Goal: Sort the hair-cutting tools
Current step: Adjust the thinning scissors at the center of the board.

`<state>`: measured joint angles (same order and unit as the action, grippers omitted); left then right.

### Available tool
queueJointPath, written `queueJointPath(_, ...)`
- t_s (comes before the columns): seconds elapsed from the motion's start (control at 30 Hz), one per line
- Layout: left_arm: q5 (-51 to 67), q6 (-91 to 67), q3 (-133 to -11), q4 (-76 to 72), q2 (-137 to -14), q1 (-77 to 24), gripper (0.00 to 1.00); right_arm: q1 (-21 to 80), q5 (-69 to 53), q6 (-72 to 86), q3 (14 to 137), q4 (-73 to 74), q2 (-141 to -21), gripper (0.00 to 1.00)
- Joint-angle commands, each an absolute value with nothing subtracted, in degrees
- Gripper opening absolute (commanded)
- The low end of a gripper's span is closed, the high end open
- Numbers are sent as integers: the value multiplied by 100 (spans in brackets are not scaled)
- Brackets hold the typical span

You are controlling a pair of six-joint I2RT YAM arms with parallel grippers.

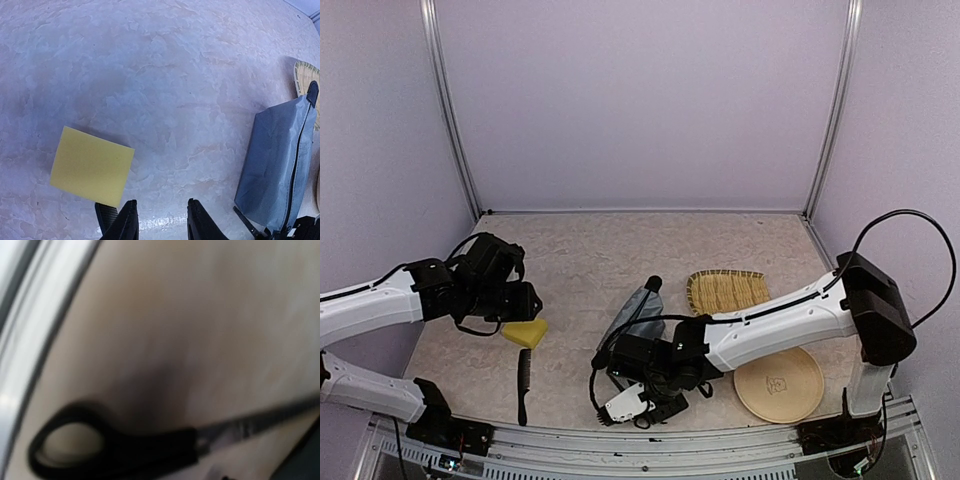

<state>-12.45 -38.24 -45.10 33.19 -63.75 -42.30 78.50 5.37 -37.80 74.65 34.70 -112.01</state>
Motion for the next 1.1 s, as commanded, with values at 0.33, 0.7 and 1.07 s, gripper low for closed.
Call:
queueJointPath(0.33,-1048,-3698,-4311,2836,-6575,-4136,34,6894,577,-3842,6861,3913,-10539,53)
queueJointPath(0.7,-1028,-3683,-4351,2878,-6640,-4133,34,6450,-622,-3067,6923,4491,-10656,50)
queueJointPath(1.07,-1005,-3604,-4364,2797,-6806,-4122,34,6276,-878,-2968,7004,4783,-11038,32)
